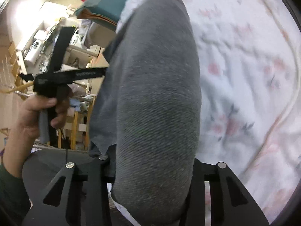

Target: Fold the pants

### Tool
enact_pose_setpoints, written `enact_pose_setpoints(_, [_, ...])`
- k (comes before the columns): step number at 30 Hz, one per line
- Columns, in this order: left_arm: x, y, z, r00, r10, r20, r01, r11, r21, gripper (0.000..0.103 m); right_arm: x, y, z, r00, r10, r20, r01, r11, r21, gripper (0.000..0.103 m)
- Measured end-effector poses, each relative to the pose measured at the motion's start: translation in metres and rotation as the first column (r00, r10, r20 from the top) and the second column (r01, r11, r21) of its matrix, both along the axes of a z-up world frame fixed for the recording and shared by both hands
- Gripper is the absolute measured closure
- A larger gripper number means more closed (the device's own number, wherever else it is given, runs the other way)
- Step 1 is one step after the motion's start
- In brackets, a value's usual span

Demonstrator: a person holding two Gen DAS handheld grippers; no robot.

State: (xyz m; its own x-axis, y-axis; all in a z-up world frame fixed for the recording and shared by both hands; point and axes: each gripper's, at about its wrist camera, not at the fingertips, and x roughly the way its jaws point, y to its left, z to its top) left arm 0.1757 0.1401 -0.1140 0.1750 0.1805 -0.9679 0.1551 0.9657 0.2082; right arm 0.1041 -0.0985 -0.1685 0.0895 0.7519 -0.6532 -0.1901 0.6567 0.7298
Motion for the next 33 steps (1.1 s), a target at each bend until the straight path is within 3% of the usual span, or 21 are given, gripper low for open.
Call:
enact_pose_setpoints(3, [-0.004,-0.006,0.017,0.998,-0.012,0.057,0.016,0.997,-0.073,0.052,0.021,-0.015,0.023,0.998,0.05,0.045,-0.049,0.999,-0.009,0.065])
enact_pose_setpoints(7, [-0.008,-0.015,0.042,0.989,-0.022,0.146,0.053,0.976,-0.211,0.031,0.066,-0.052,0.049,0.989,0.102,0.109,-0.095,0.993,-0.07,0.065])
enact_pose_setpoints(11, [-0.003,-0.022,0.058,0.978,-0.013,0.21,0.071,0.959,-0.273,0.029,0.123,-0.084,0.054,0.971,0.2,0.135,-0.172,0.966,-0.194,0.065])
enact_pose_setpoints(14, [0.006,-0.023,0.059,0.979,0.035,0.2,0.033,0.944,-0.328,0.029,0.16,-0.103,0.036,0.947,0.308,0.089,-0.266,0.91,-0.32,0.065])
enact_pose_setpoints(19, [0.023,-0.012,0.057,0.974,0.168,0.154,-0.078,0.882,-0.465,0.027,0.201,-0.102,0.031,0.923,0.374,0.096,-0.304,0.858,-0.415,0.065])
enact_pose_setpoints(22, [0.031,-0.013,0.049,0.971,0.187,0.146,-0.105,0.891,-0.441,0.022,0.207,-0.098,0.021,0.911,0.408,0.067,-0.331,0.816,-0.474,0.058])
enact_pose_setpoints(24, [0.036,-0.016,0.037,0.975,0.185,0.126,-0.119,0.905,-0.409,0.021,0.206,-0.104,0.009,0.918,0.394,0.039,-0.322,0.799,-0.508,0.048])
enact_pose_setpoints(26, [0.039,-0.022,0.024,0.984,0.157,0.087,-0.113,0.917,-0.383,0.021,0.204,-0.11,0.003,0.941,0.336,0.038,-0.266,0.805,-0.53,0.033])
enact_pose_setpoints(30, [0.041,-0.031,0.011,0.991,0.116,0.067,-0.081,0.918,-0.389,0.021,0.177,-0.136,0.012,0.984,0.164,0.073,-0.103,0.847,-0.521,0.03])
enact_pose_setpoints(33, [0.041,-0.039,0.008,0.995,0.078,0.068,-0.044,0.915,-0.4,0.021,0.134,-0.152,0.029,0.993,0.032,0.112,0.027,0.871,-0.49,0.028])
